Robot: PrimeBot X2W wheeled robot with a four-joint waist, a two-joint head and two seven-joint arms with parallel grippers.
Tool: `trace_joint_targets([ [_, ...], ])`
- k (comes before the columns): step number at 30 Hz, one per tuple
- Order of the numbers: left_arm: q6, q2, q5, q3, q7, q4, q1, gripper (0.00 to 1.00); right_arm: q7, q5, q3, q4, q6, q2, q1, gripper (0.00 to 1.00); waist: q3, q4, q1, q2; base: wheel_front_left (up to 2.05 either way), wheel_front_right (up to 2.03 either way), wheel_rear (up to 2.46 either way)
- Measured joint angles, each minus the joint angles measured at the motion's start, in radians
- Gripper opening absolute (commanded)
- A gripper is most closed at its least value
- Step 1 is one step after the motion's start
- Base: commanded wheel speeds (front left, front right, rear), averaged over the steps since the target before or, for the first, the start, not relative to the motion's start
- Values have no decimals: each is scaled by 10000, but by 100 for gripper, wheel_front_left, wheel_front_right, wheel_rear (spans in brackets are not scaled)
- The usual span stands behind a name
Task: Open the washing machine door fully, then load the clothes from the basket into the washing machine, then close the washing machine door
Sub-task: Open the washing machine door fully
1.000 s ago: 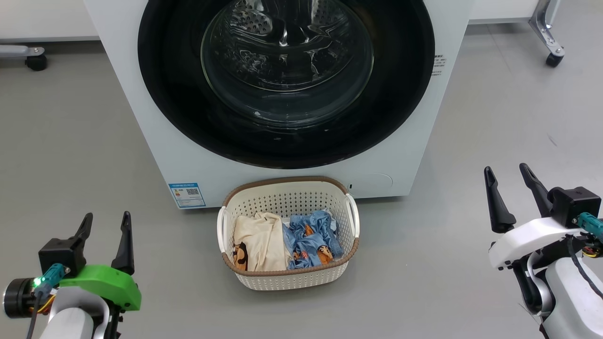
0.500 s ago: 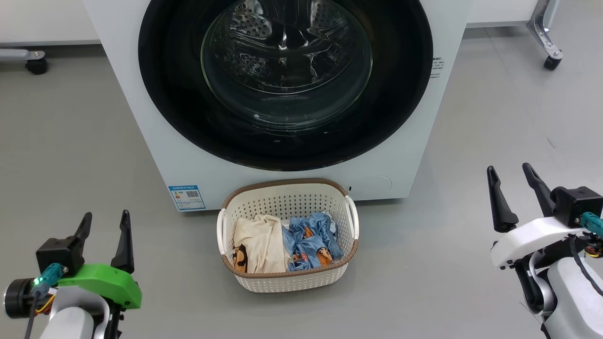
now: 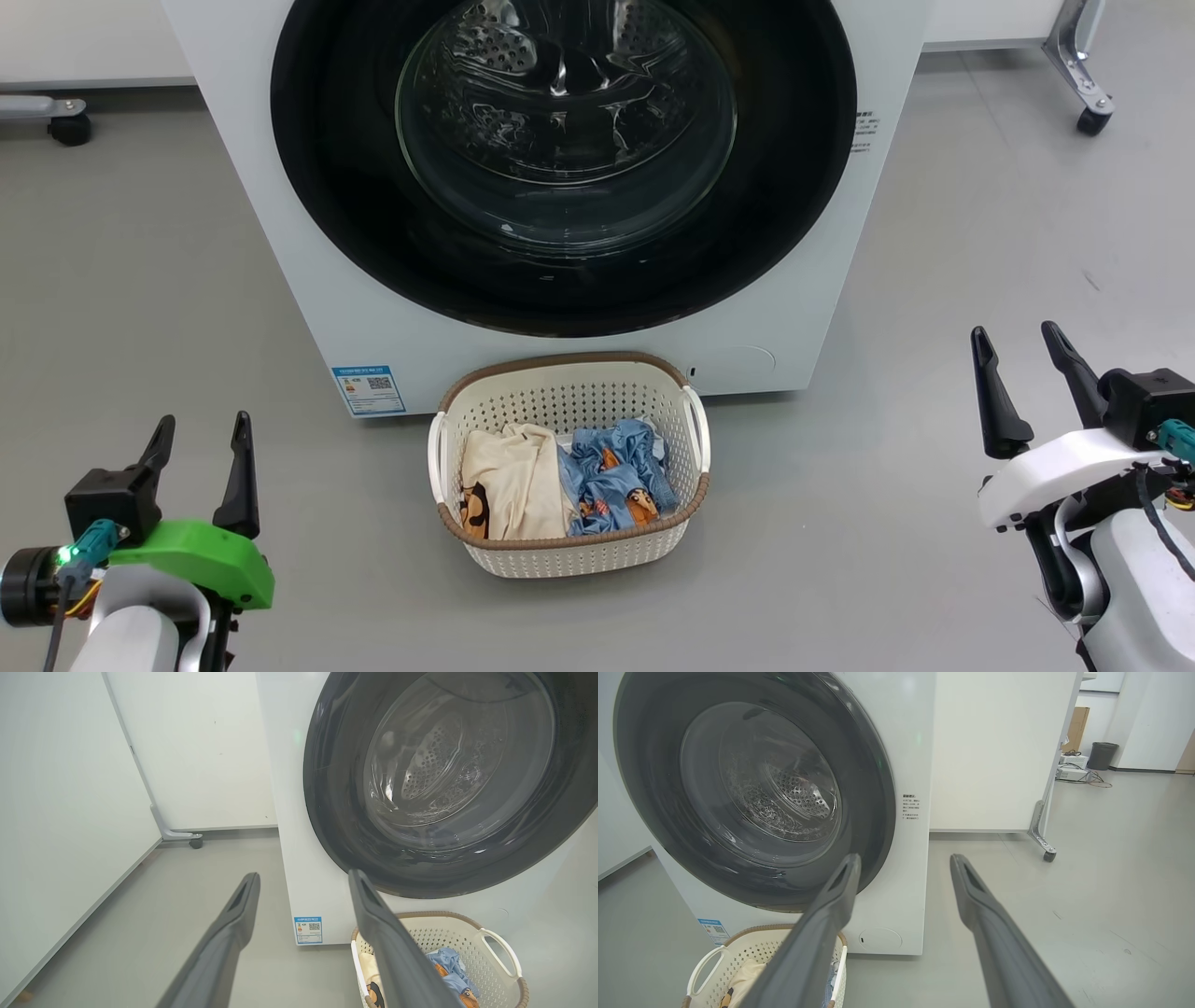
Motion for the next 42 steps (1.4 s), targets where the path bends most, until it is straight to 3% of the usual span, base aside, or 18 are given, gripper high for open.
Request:
trace_joint_targets([
  [20,-102,-17,198,107,0,-27,-7,100,0,2,-199,38,6,54,15,100,162,44,0,0,39,39,-78],
  [42,-186,-182,353,560,0,-245,-199,100,0,2,-387,109,40,92,49,100,388,52,0,0,79,79,-158],
])
